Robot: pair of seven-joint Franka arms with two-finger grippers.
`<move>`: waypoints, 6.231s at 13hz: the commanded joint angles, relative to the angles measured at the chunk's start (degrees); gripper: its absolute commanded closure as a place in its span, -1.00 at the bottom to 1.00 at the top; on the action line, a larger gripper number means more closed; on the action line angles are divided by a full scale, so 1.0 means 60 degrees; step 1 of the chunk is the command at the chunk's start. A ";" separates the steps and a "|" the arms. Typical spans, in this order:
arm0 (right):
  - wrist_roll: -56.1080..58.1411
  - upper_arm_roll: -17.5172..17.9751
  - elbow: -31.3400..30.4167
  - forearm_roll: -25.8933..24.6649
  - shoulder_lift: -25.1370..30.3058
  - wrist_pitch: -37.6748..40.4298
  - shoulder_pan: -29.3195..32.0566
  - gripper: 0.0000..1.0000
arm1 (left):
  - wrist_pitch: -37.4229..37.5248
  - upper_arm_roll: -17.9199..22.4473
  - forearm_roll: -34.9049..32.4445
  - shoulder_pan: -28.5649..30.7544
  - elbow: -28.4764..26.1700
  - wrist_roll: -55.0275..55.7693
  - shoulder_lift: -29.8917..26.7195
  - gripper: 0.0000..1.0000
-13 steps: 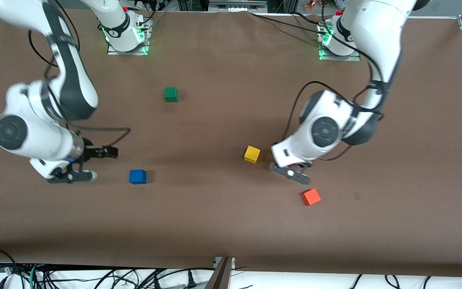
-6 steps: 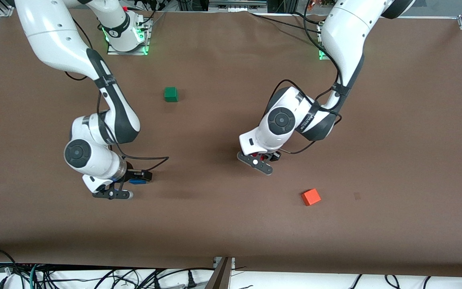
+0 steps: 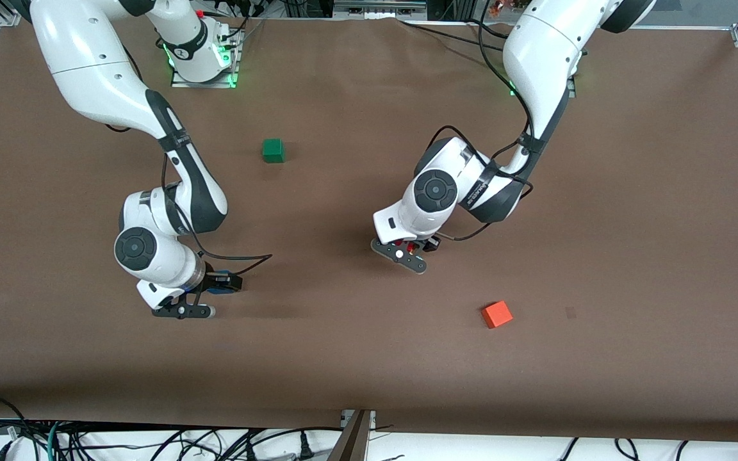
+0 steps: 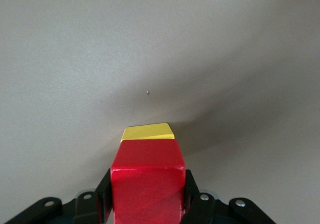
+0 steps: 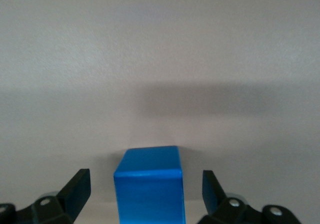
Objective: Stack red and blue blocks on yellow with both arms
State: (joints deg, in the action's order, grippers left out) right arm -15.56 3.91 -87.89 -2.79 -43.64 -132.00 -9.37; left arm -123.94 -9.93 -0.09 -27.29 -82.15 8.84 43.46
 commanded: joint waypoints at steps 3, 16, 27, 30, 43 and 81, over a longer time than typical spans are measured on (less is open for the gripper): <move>-0.0219 0.0021 -0.0410 -0.0063 0.0139 -0.0252 0.0008 -0.18 | 0.0018 0.0132 -0.0132 -0.0256 0.0273 0.0577 0.0270 1.00; -0.2469 0.0534 0.3630 0.0728 0.0403 0.4655 -0.1512 0.34 | 0.3632 0.0146 -0.0029 0.1206 0.3522 0.0841 -0.0050 -1.00; -1.0453 0.0272 0.4569 0.0626 -0.0562 0.2050 -0.5277 0.34 | 0.5081 0.0146 -0.0132 0.5263 0.3716 0.0739 -0.2453 -1.00; -1.1015 -0.0225 0.4893 0.0611 -0.1003 0.1873 -0.5951 0.30 | 0.5685 0.0044 -0.0014 0.6145 0.3657 0.0710 -0.2483 -1.00; -1.0824 -0.0770 0.4893 0.0025 -0.1648 0.0876 -0.6364 0.21 | 0.6141 0.0088 -0.0014 0.6116 0.1508 0.0680 -0.4312 -1.00; 0.0600 -0.1325 -0.0747 0.0860 0.7009 0.6706 -0.1032 -0.99 | 0.5481 0.0059 -0.0117 0.6131 -0.0224 0.0710 -0.5369 -1.00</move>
State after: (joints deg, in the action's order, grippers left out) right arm -13.99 -3.71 -91.20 3.65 -2.28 -91.00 -15.44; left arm -91.85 -9.35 -0.11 9.56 -85.27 13.20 10.38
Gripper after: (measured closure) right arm 0.000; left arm 0.000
